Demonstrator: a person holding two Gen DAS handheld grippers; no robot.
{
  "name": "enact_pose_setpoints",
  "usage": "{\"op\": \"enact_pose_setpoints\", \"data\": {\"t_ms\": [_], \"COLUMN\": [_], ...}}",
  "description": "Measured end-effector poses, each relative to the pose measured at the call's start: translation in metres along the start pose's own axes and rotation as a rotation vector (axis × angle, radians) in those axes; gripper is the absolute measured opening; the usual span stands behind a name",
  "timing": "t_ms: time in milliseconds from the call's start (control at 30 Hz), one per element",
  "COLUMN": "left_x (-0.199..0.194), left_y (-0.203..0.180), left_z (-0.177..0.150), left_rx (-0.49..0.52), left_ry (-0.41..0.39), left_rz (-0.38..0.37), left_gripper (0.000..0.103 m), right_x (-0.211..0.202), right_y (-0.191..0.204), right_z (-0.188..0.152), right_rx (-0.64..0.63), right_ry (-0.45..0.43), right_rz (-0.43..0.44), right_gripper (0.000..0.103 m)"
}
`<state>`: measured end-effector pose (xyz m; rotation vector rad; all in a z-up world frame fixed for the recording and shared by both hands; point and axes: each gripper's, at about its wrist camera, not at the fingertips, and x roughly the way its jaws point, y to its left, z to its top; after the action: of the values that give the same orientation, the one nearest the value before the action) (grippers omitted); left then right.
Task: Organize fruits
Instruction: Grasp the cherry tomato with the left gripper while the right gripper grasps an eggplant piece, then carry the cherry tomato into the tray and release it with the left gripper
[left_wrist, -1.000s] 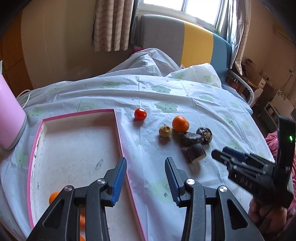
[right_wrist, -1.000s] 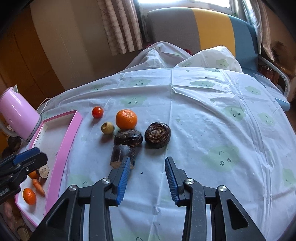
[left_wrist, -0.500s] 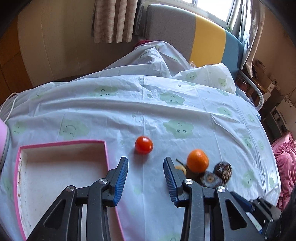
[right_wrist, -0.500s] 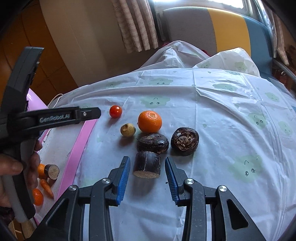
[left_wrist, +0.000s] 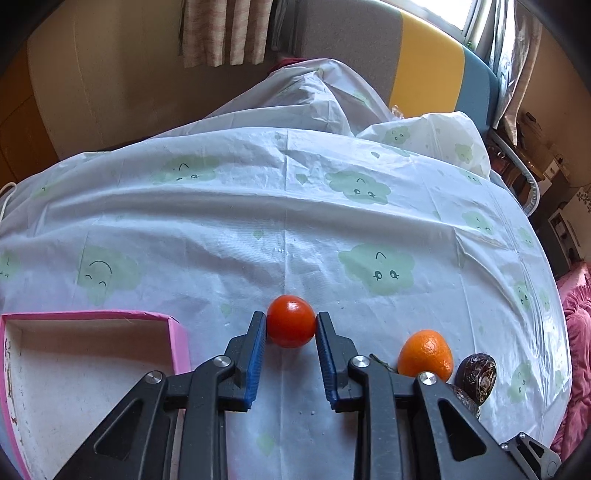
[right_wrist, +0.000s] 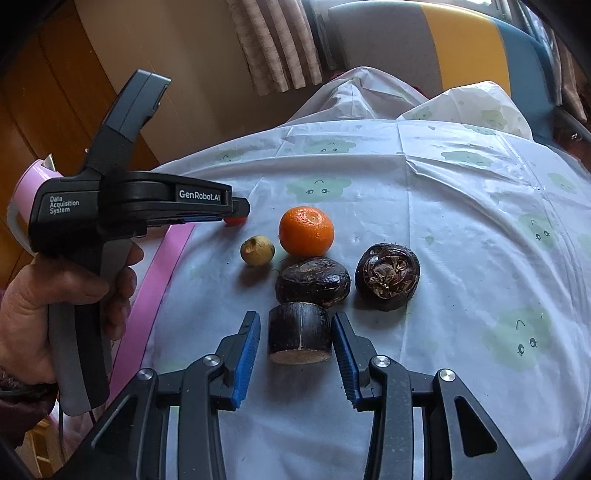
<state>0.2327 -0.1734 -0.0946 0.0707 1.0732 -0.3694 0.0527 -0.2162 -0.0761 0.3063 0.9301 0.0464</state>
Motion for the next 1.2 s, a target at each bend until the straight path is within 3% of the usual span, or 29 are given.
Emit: {"op": "enact_pose_setpoints", "data": {"t_ms": [467, 767, 1000, 1200], "left_x": [-0.070, -0.116, -0.147, -0.142], "left_y": [0.006, 0.027, 0.070, 0.116], "left_z": [-0.022, -0.055, -0.087, -0.106], "left_rx": [0.001, -0.026, -0.074, -0.135], "left_ry": [-0.075, -0.108, -0.146, -0.133], "left_rz": [-0.049, -0.043, 0.020, 0.086], "left_gripper": [0.026, 0.026, 0.026, 0.026], "right_x": [-0.008, -0.022, -0.023, -0.022], "right_y": [0.004, 0.017, 0.026, 0.022], "right_z": [-0.012, -0.031, -0.040, -0.041], "right_rx": [-0.018, -0.036, -0.042, -0.011], "right_ry": [0.008, 0.018, 0.038, 0.046], "right_rz": [-0.054, -0.068, -0.062, -0.038], "right_gripper": [0.036, 0.036, 0.036, 0.036]}}
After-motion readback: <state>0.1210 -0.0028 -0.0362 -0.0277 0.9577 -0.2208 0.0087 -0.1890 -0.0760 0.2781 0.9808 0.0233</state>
